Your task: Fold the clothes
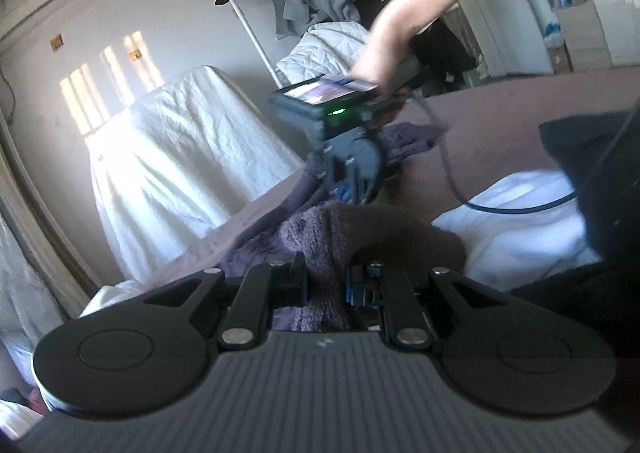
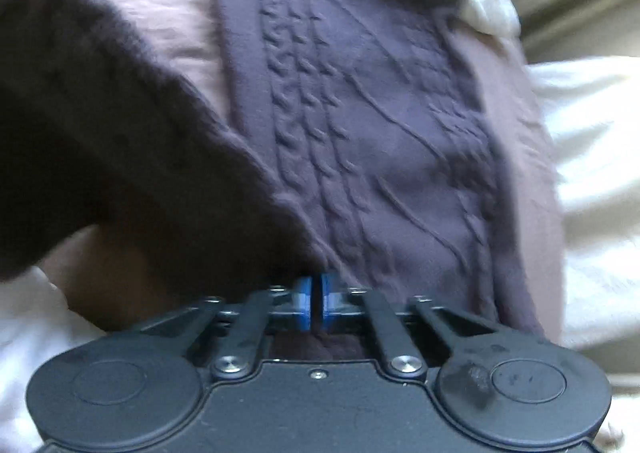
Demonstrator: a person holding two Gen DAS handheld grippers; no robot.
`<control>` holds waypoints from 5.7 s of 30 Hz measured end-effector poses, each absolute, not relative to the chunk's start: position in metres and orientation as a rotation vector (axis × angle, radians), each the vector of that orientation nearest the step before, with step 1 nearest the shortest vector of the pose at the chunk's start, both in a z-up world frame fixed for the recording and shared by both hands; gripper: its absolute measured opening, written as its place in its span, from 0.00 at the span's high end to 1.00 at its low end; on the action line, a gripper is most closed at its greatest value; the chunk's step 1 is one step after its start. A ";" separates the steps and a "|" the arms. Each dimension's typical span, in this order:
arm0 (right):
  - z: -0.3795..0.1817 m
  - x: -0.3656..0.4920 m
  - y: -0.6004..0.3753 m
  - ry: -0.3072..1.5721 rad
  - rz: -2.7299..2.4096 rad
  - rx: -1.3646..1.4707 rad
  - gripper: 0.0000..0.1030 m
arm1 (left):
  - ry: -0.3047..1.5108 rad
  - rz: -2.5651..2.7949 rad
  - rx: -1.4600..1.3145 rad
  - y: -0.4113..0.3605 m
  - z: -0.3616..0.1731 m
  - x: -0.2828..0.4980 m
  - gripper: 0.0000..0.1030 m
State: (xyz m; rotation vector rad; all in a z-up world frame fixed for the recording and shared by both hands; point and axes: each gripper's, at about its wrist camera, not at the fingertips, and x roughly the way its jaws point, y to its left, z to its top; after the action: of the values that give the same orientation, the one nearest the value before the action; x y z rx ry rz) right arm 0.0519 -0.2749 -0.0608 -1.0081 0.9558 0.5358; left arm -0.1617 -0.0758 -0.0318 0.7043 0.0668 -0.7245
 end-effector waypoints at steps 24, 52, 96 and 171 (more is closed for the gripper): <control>0.005 0.095 -0.419 0.964 -0.082 0.324 0.23 | -0.122 -0.439 0.693 -0.073 -0.016 -0.146 0.85; -0.087 -0.050 -0.428 0.963 -0.060 0.064 0.88 | -0.149 0.019 1.057 -0.114 -0.075 -0.117 0.72; 0.087 0.102 -0.386 1.138 -0.078 -0.026 0.36 | 0.835 -0.353 0.107 -0.015 0.011 0.048 0.10; -0.118 0.072 -0.601 0.819 0.066 0.339 0.25 | 0.883 -0.575 0.070 -0.349 -0.070 0.410 0.22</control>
State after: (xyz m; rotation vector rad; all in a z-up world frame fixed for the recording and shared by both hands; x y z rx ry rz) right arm 0.0722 -0.6007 -0.1180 0.3386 0.8194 0.0660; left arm 0.4099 -0.3488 -0.0702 0.0702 0.8826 -0.5747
